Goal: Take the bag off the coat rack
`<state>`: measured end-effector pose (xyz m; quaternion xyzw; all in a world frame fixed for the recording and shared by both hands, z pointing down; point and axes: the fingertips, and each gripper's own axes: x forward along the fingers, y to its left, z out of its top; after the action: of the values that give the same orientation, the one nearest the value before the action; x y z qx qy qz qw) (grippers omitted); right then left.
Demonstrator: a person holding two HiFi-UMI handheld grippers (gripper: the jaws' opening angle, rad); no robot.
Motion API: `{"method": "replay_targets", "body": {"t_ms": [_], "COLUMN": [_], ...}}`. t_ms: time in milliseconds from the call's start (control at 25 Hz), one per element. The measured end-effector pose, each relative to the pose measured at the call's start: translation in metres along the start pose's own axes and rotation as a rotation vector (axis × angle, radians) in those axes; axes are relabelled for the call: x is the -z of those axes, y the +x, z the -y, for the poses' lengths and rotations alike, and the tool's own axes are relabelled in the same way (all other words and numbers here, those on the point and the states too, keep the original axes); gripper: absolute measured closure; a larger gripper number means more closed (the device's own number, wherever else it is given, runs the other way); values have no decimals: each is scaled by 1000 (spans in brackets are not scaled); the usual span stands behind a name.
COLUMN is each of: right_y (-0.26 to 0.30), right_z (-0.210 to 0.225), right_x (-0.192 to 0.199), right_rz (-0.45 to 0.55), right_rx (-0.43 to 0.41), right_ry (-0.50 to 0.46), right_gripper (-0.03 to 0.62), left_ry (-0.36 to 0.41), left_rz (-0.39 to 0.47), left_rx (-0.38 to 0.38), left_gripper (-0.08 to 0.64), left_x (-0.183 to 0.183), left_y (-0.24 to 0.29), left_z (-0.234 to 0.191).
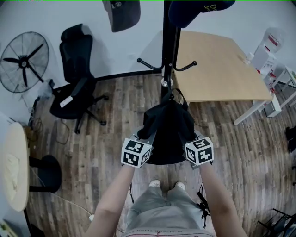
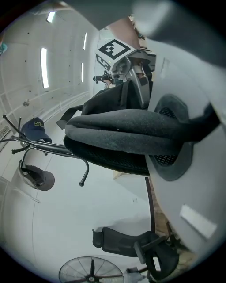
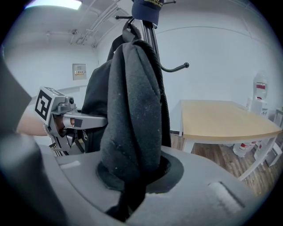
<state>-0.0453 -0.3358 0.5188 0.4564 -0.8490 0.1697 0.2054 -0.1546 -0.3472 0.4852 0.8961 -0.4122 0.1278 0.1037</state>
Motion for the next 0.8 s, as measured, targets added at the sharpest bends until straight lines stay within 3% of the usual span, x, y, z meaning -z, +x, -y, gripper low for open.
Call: {"method": "replay_targets", "body": {"t_ms": [360,800], "right_y": [-29,-71], "right_z": [-3,7], "right_x": [-8,-31], "right_rz": [2,67], "right_rx": [3,39], "right_ry": [-7,-50], "right_gripper": [546,551], "left_ry": [12,14], "left_rz": [3,80], "left_rx": [-8,1], "left_gripper": [499,499], "left_x": [-20,-59], "left_y": [-14,-21], "left_z": [22,53]}}
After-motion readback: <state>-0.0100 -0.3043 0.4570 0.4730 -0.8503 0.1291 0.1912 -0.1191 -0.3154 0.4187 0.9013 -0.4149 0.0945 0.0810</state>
